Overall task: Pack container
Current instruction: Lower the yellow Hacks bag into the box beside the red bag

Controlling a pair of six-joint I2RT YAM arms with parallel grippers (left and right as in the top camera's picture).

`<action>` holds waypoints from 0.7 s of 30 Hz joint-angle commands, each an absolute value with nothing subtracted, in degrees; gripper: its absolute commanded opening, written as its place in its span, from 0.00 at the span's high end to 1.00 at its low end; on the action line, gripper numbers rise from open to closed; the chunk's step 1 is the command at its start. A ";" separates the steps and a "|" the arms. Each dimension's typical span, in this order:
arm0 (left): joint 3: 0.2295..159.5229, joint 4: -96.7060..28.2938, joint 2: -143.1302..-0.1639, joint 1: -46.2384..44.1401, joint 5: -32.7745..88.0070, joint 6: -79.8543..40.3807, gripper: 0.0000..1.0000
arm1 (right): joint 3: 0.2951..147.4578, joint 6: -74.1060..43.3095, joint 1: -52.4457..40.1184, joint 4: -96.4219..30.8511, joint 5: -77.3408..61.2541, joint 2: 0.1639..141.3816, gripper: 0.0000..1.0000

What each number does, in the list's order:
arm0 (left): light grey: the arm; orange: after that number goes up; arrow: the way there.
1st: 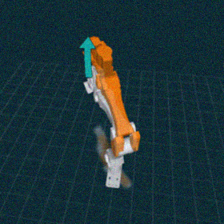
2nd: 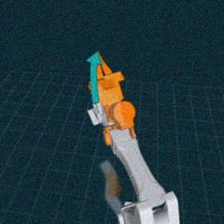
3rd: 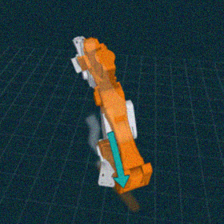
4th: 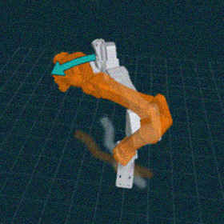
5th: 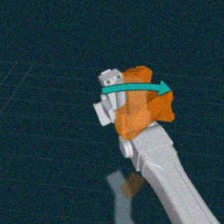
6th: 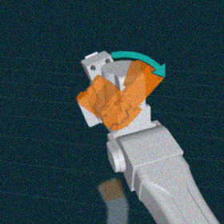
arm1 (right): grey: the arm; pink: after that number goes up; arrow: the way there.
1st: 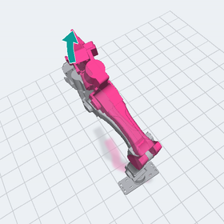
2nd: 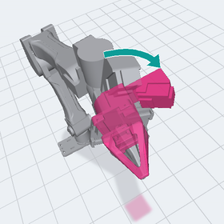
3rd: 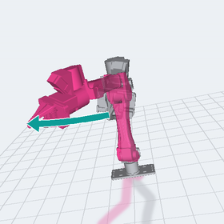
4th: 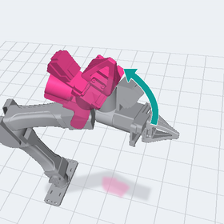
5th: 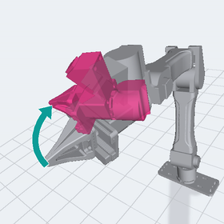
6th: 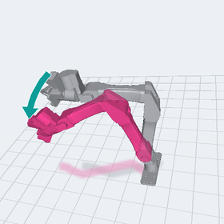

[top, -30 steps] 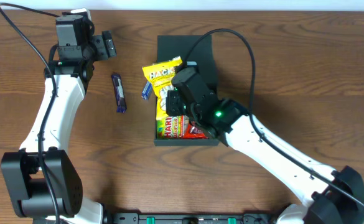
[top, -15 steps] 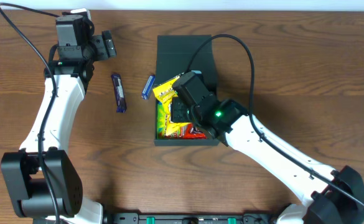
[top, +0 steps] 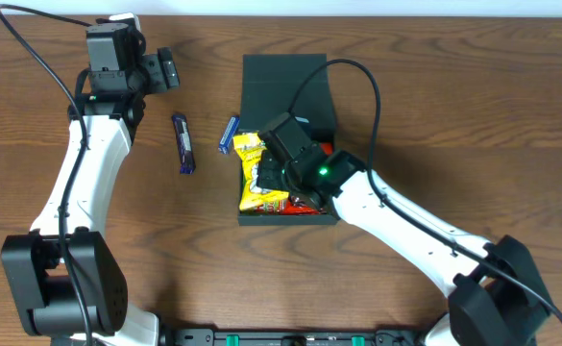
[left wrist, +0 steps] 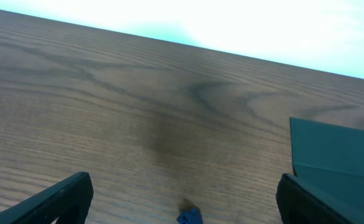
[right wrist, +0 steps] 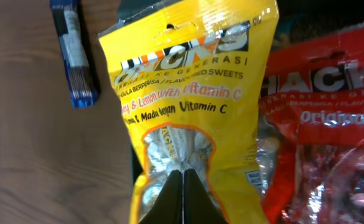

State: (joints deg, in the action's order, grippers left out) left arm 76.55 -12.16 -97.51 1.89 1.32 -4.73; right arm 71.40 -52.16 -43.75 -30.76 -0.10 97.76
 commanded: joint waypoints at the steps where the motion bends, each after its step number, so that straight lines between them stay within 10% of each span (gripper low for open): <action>1: 77.80 -12.21 -96.95 2.28 1.13 -5.34 0.05 | 71.55 -57.93 -44.25 -30.06 2.15 98.72 0.98; 6: 77.80 -12.21 -96.95 2.28 1.10 -5.34 0.05 | 71.55 -57.47 -44.27 -29.54 1.37 100.20 0.98; 9: 77.80 -12.19 -96.95 2.28 1.10 -5.34 0.05 | 71.57 -53.74 -44.27 -28.64 -1.58 99.96 0.42; 13: 77.80 -12.19 -96.95 2.28 1.10 -5.34 0.05 | 71.59 -50.70 -43.57 -27.11 -3.29 98.13 0.12; 16: 77.80 -12.19 -96.95 2.28 1.10 -5.34 0.05 | 71.59 -47.29 -43.03 -24.14 -2.37 96.64 0.30; 18: 77.80 -12.19 -96.95 2.28 1.10 -5.34 0.05 | 71.57 -45.82 -43.05 -21.85 0.45 96.53 0.87; 19: 77.80 -12.21 -96.95 2.28 1.10 -5.34 0.05 | 71.57 -45.28 -43.05 -20.97 2.04 96.55 0.98; 21: 77.80 -12.19 -96.95 2.28 1.10 -5.34 0.05 | 71.57 -42.96 -43.05 -19.35 5.06 96.86 0.98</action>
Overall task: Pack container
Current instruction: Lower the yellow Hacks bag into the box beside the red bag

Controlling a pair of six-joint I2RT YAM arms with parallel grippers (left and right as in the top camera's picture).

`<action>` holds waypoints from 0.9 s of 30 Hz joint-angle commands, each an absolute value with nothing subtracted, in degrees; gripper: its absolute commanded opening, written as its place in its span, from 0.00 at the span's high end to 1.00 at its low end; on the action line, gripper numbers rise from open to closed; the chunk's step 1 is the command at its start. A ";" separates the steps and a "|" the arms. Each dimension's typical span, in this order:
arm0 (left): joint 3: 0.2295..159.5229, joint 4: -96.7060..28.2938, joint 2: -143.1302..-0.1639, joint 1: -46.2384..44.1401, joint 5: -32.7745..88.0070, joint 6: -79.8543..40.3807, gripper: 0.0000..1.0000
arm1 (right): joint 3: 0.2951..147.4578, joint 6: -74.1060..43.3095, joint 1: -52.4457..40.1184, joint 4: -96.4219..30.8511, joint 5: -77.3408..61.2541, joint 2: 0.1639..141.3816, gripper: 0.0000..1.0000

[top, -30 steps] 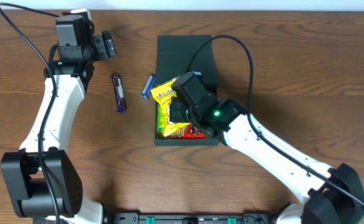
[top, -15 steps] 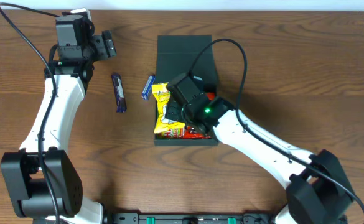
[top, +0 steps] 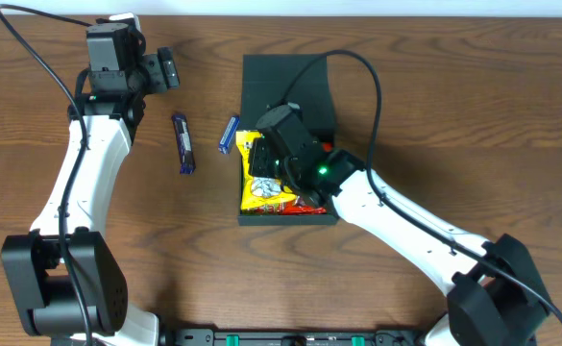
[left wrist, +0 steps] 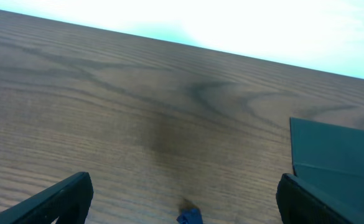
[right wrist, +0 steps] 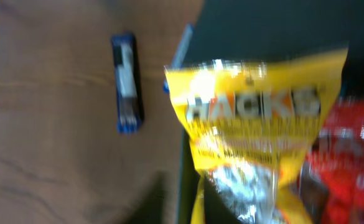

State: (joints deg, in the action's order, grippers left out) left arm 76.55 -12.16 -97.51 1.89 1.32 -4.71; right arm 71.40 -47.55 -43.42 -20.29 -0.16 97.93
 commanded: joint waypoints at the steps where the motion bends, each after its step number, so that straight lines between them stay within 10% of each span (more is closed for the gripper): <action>1: 77.80 -12.19 -96.95 2.28 1.10 -5.34 0.05 | 71.57 -41.67 -43.20 -18.41 6.55 97.36 0.98; 27: 77.80 -13.26 -96.95 2.28 1.08 -5.13 0.05 | 71.57 -31.53 -43.03 -14.33 8.36 106.21 0.99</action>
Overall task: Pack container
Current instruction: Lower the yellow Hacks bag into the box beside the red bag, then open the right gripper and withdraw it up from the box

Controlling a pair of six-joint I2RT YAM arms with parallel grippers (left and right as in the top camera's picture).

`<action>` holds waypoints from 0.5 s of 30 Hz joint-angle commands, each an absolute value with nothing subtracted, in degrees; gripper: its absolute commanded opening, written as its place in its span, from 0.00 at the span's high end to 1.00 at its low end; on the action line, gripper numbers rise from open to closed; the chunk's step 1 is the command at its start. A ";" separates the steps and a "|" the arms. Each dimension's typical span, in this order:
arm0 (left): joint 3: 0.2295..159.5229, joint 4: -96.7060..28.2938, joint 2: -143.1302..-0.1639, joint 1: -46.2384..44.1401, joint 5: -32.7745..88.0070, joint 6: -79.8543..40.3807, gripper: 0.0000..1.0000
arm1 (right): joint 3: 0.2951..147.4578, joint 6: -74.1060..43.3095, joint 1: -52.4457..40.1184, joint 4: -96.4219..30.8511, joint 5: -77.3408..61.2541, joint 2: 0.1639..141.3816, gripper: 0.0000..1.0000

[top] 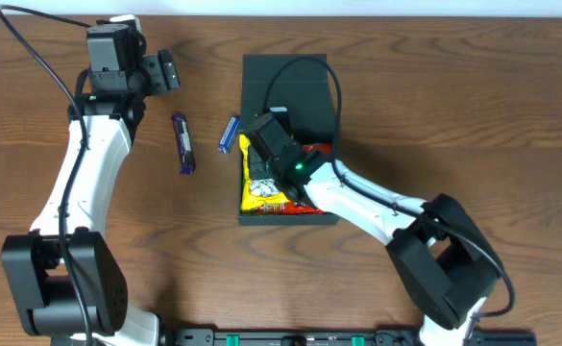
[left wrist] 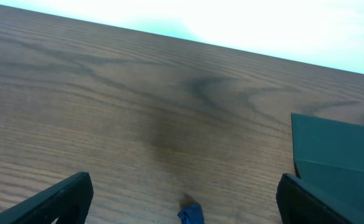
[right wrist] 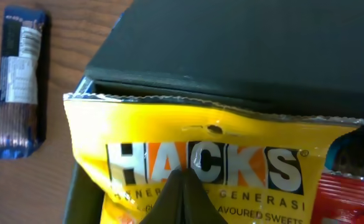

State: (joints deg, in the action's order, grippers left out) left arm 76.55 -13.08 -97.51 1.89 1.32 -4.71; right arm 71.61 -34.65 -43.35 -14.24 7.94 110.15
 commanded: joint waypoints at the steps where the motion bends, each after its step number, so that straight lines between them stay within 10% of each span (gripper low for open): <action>1: 77.80 -13.26 -96.95 2.28 1.08 -5.13 0.05 | 71.57 -30.87 -43.03 -14.20 8.38 104.84 0.99; 15: 77.80 -13.26 -96.95 2.28 1.08 -5.15 0.05 | 71.57 -24.51 -43.05 -11.57 1.41 105.27 0.99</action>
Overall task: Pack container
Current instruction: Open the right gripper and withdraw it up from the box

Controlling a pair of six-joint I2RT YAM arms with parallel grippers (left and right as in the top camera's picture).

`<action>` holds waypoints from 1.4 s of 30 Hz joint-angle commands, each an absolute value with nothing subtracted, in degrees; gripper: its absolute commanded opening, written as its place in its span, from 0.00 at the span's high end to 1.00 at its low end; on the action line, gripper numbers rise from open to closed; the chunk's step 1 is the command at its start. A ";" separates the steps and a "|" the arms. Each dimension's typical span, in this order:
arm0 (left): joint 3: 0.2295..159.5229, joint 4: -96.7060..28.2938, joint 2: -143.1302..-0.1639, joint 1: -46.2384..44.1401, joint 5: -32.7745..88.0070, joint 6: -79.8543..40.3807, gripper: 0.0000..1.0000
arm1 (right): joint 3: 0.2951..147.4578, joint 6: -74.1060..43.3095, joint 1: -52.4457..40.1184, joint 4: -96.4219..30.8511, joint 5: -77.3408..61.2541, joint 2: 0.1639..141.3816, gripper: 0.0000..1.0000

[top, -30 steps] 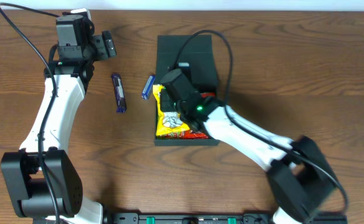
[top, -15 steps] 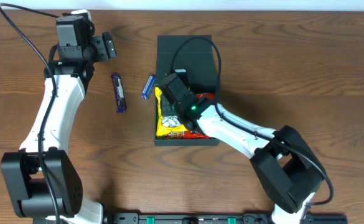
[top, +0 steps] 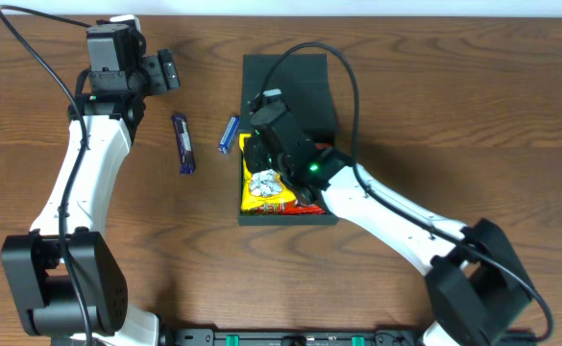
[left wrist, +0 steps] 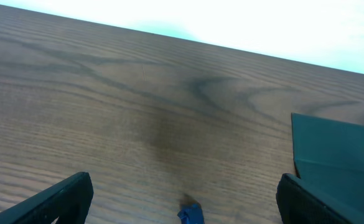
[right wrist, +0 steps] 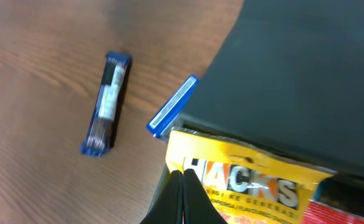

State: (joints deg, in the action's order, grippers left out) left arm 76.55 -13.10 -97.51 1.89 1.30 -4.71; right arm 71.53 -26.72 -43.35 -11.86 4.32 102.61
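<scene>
The black container (top: 328,217) stands mid-table with its lid (top: 288,88) folded back. A yellow Hacks sweets bag (top: 264,190) lies in its left half, and a red bag (top: 315,201) beside it is mostly hidden under my right arm. My right gripper (right wrist: 183,173) is shut with nothing between its fingers, above the top left corner of the yellow bag (right wrist: 250,183). A blue bar (right wrist: 106,112) lies on the table. A thin blue packet (right wrist: 172,107) leans at the container's left edge. My left gripper (left wrist: 185,190) stands open at the far left, the bar's tip (left wrist: 191,215) below it.
In the overhead view the blue bar (top: 183,143) and the blue packet (top: 229,135) lie between the left arm and the container. The right arm's cable (top: 343,67) loops over the lid. The wooden table (top: 473,115) stretches to the right.
My right gripper, still shut, has moved from close over the yellow bag's top edge to higher above its top left corner, so both blue items now show. The left arm is unmoved.
My shut right gripper first rested on the lower middle of the yellow bag in the container. It was then further up the bag, then at the bag's top edge, and now stands raised over its top left corner. The left gripper stayed open throughout.
</scene>
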 commanded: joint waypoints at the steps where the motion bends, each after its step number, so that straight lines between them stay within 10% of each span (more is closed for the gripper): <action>1: 77.80 -13.26 -96.95 2.28 1.10 -5.15 0.05 | 71.57 -24.53 -43.05 -11.40 1.37 106.28 0.99; 26: 77.80 -13.47 -96.95 2.28 1.08 -5.15 0.05 | 71.59 -23.05 -40.27 -8.38 1.06 99.72 0.98; 31: 77.80 -13.80 -96.95 2.20 2.35 -5.17 0.05 | 71.59 -23.05 -36.16 -8.99 1.06 92.40 0.74; 33: 77.80 -14.83 -96.97 2.20 4.80 -5.15 0.05 | 71.59 -23.05 -33.78 -9.72 1.06 90.59 0.40; 42: 77.78 -23.07 -98.21 1.67 7.77 0.08 0.05 | 71.59 -23.05 -25.28 -13.96 1.04 89.58 0.16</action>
